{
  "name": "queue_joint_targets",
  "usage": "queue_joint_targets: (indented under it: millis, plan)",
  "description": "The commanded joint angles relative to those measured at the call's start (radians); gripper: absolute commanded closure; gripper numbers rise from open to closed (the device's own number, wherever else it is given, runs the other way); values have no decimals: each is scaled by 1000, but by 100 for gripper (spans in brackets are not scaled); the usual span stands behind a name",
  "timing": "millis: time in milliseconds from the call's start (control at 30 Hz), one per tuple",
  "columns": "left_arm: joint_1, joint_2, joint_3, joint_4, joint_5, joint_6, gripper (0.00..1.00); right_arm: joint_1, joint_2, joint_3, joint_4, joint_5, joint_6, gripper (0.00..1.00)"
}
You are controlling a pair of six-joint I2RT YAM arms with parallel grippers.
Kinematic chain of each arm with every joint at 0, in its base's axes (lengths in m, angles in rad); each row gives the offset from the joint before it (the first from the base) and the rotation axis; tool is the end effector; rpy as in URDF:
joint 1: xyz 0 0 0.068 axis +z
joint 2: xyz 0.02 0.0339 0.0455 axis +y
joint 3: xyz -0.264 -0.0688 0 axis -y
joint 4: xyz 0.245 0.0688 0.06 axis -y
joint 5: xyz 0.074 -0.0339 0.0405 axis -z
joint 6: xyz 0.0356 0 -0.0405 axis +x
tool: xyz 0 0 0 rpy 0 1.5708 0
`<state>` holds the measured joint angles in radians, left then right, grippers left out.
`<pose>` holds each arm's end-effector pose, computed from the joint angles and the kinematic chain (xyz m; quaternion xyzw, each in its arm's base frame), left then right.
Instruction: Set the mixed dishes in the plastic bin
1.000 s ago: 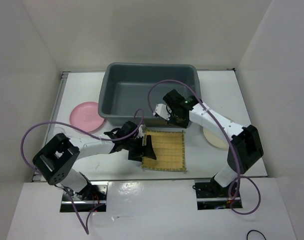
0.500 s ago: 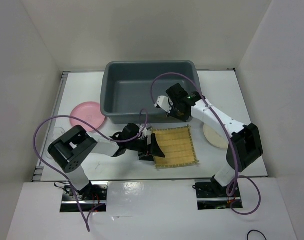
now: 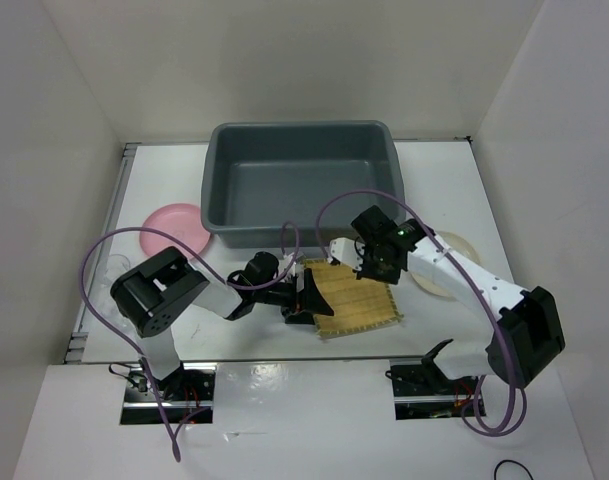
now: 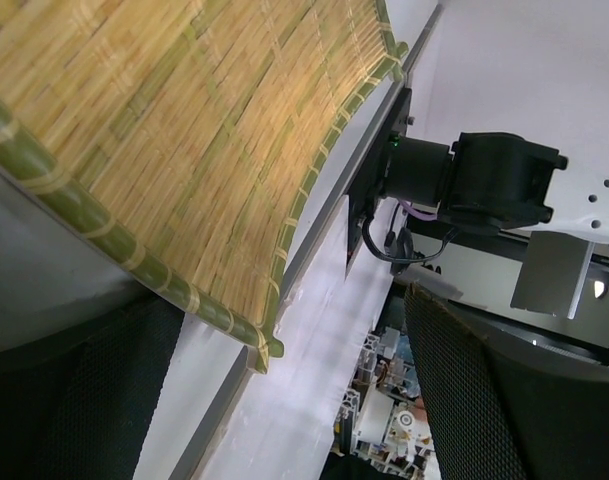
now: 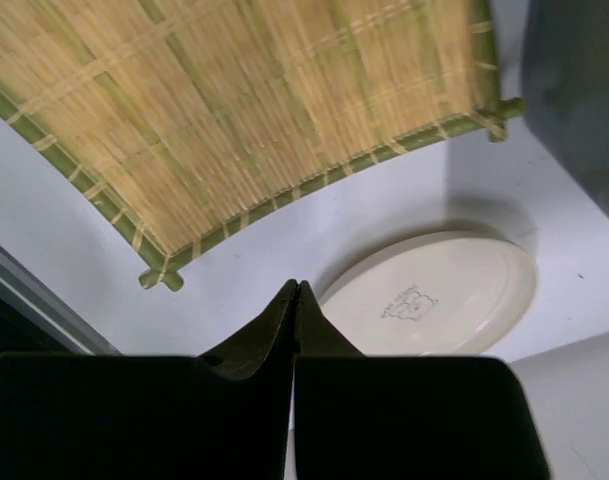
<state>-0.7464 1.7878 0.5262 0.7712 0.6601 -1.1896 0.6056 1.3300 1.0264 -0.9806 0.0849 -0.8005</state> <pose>0.2044 -0.2188 0.1081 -0.0157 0.8281 -0.5584 0.0469 0.1988 0.1340 0.2489 -0.6347 0.7583 -0.0557 0.1379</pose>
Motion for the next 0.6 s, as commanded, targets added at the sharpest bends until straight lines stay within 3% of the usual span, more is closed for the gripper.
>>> queue_joint_targets:
  millis: [0, 233, 567]
  plan:
    - [-11, 91, -60, -219, -146, 76, 0, 5, -25, -35, 8, -43, -22, 100]
    - [-11, 84, -60, -219, -166, 67, 0, 32, -5, -176, 46, -8, -48, 100]
    - [-11, 113, -69, -152, -166, 67, 0, 42, 155, -146, 74, -54, -75, 100]
